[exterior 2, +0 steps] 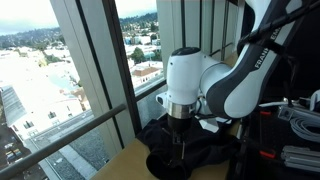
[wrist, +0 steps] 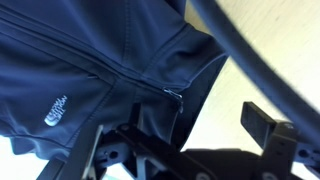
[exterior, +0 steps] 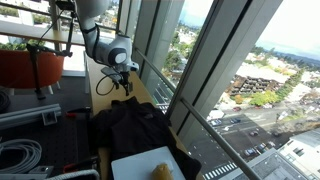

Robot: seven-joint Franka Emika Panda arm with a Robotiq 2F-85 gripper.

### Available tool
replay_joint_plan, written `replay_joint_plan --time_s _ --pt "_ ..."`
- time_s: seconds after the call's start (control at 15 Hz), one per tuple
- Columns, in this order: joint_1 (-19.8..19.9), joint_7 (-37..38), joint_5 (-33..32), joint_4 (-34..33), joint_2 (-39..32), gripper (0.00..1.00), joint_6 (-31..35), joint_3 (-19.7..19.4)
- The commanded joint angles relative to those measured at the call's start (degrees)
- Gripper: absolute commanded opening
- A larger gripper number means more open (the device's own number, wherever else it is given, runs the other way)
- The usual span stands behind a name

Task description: Close the zipper of the black vest

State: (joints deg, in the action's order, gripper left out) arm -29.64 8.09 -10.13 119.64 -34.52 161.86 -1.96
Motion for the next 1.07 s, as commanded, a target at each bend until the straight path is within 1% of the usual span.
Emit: replay_joint_plan --time_s 0.0,0.33,0.6,0.8,1.0 --pt "3.7 1.1 -1.0 10.3 10.1 1.00 1.4 0.2" --pt "9.8 0.4 -0.6 19.6 20.6 1.00 0.6 1.0" --pt "15.2 -2.3 0.9 26.2 28.0 1.00 0.9 2.8" --pt "18.7 -5.5 2.9 29.9 33.2 1.00 0.4 4.2" --pt "21.2 -8.7 5.1 32.2 37.8 1.00 -0.7 4.5"
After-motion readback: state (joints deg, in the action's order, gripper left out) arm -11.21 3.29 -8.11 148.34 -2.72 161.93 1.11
